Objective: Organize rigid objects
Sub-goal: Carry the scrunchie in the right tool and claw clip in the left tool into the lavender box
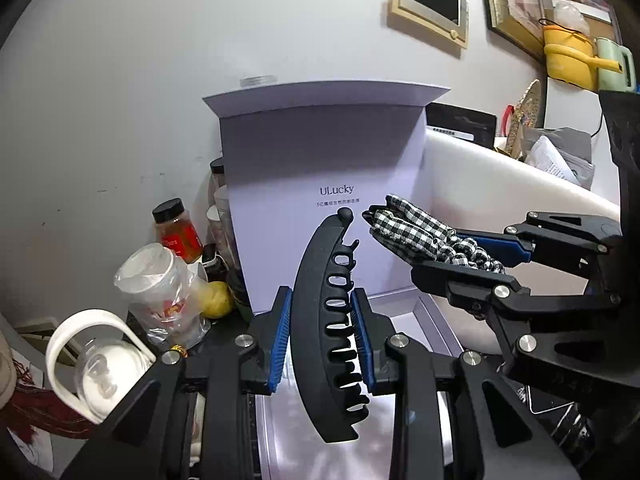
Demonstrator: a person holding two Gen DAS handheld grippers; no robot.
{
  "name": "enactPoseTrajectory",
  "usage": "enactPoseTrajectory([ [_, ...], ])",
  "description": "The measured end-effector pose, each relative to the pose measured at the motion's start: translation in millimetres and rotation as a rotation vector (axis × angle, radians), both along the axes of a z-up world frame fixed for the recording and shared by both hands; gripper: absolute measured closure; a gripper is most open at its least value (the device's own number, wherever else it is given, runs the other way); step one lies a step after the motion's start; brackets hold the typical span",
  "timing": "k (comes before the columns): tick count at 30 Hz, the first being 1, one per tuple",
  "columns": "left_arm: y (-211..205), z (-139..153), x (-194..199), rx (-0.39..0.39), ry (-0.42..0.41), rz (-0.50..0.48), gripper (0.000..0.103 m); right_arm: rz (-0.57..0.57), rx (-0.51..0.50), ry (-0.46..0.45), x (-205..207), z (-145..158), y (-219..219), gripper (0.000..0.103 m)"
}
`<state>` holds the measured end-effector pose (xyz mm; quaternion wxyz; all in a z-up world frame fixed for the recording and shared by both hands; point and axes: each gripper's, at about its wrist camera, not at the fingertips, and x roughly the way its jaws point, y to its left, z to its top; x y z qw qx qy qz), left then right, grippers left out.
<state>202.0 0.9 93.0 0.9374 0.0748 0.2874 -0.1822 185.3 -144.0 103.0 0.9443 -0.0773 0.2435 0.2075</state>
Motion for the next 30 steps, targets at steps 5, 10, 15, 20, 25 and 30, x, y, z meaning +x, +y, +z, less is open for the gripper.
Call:
enactPoseTrajectory([
  [5,-2,-12,16,0.002,0.023,0.006,0.074,-0.015,0.026,0.020,19,-10,-2,0.077],
  [10,-6,-27,31,0.009,0.055,0.001,0.074,-0.038,0.024,0.055,36,-24,-6,0.077],
  [15,-15,-44,42,0.021,0.095,-0.009,0.074,-0.049,0.014,0.101,49,-41,-8,0.077],
  [20,-22,-60,52,0.044,0.127,-0.018,0.074,-0.058,-0.009,0.141,60,-56,-8,0.077],
  [25,-25,-76,63,0.053,0.163,-0.019,0.074,-0.064,-0.035,0.180,72,-68,-3,0.077],
  [30,-26,-90,73,0.064,0.198,-0.018,0.074,-0.066,-0.055,0.215,78,-79,2,0.077],
])
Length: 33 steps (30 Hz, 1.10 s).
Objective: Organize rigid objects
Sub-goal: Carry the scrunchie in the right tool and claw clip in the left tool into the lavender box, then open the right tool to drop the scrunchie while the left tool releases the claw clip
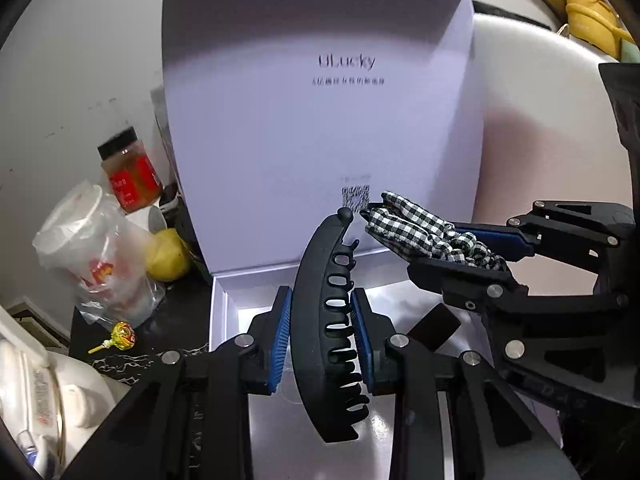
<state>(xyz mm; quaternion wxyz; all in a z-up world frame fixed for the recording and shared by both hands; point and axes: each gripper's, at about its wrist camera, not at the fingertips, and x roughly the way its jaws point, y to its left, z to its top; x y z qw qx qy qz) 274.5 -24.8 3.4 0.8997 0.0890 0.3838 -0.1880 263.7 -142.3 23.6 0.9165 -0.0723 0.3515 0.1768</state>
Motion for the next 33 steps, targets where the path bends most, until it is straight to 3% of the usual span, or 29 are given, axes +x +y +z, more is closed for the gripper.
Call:
enactPoseTrajectory([
  [9,3,-23,17,0.014,0.066,0.015,0.074,-0.017,-0.030,0.064,11,-25,2,0.077],
  [15,9,-19,21,0.015,0.044,0.054,0.074,-0.032,-0.030,0.079,14,-28,-1,0.075],
  [18,12,-12,16,0.032,0.038,0.065,0.074,-0.041,-0.042,0.065,12,-24,1,0.066],
  [20,13,-9,15,0.059,0.040,0.090,0.072,-0.049,-0.041,0.054,10,-19,0,0.054],
  [23,16,-5,11,0.062,0.036,0.109,0.063,-0.055,-0.037,0.036,3,-10,-1,0.049],
  [25,16,-1,7,0.062,0.026,0.123,0.044,-0.059,-0.042,0.024,-2,-4,-3,0.047],
  [27,18,5,1,0.062,0.003,0.132,0.033,-0.064,-0.044,0.014,-7,2,-6,0.047],
  [33,18,26,-15,0.083,-0.040,0.144,0.026,-0.079,-0.046,-0.014,-21,19,-9,0.043],
])
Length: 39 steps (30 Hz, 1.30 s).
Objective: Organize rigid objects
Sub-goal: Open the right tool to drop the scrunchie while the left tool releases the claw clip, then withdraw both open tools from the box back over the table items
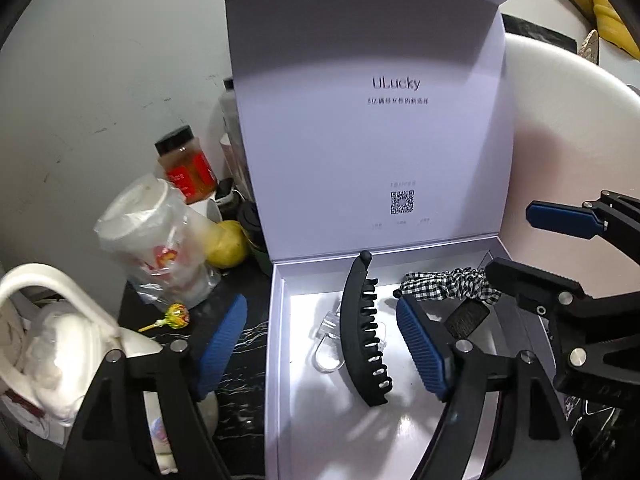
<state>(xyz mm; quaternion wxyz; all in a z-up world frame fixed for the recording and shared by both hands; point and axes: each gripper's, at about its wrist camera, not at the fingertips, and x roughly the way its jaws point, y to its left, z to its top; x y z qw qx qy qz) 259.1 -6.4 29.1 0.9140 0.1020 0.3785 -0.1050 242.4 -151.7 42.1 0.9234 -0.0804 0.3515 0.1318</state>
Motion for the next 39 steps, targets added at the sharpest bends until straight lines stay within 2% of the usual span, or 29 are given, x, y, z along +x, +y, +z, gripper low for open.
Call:
enactPoseTrajectory([
  [5,1,15,-13,-0.009,-0.017,0.003,0.026,-0.003,0.001,-0.028,-16,15,-2,0.040],
  [11,2,42,-40,-0.001,-0.074,0.004,0.025,-0.008,-0.004,-0.068,-39,34,-5,0.036],
  [18,2,68,-71,-0.023,-0.118,-0.042,0.025,-0.016,0.006,-0.114,-69,54,-10,0.031],
  [29,-1,94,-119,-0.041,-0.183,-0.065,0.025,-0.019,0.016,-0.177,-117,80,-16,0.027],
  [39,3,101,-152,-0.043,-0.194,-0.040,0.025,-0.015,0.013,-0.223,-159,93,-18,0.021],
])
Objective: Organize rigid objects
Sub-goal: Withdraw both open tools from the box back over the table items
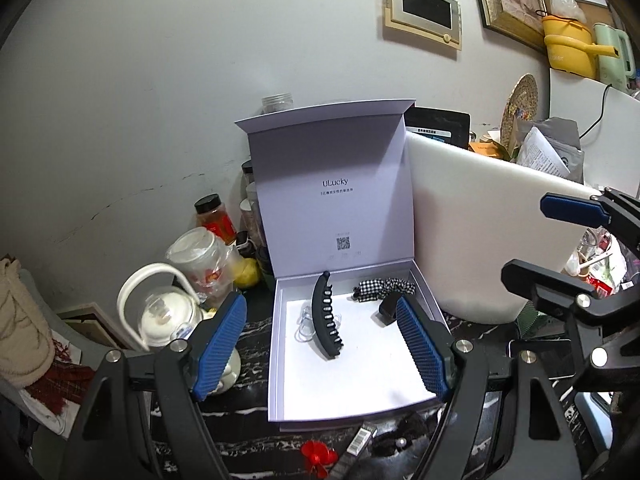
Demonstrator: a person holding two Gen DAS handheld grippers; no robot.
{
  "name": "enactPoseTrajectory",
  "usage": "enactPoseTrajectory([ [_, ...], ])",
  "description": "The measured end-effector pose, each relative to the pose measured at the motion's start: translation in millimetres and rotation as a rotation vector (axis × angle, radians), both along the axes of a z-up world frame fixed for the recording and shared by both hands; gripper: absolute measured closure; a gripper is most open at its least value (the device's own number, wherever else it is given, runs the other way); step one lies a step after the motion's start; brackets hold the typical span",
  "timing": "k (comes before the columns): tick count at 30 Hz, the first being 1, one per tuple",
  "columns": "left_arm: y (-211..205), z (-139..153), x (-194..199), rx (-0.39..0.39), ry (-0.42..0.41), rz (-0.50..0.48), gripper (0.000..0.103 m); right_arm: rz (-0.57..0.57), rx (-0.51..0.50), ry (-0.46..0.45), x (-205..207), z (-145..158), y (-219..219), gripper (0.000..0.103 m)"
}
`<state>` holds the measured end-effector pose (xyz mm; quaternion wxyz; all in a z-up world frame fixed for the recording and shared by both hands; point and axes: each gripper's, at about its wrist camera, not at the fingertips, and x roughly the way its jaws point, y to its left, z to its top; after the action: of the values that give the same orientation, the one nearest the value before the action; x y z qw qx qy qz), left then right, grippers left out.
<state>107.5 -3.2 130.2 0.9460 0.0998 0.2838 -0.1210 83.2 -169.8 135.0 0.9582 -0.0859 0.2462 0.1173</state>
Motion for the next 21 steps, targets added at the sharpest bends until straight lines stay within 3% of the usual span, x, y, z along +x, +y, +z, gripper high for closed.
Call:
enactPoseTrajectory([
  [5,7,-1,-18,-0.013,-0.008,0.017,0.025,0.006,-0.003,-0.002,-18,-2,2,0.019],
  [11,14,-5,-37,-0.026,-0.016,0.032,0.012,0.018,-0.008,-0.003,-41,-7,6,0.018],
  [21,22,-18,-65,-0.017,-0.007,0.049,0.004,0.026,-0.008,0.010,-70,-21,13,0.017],
])
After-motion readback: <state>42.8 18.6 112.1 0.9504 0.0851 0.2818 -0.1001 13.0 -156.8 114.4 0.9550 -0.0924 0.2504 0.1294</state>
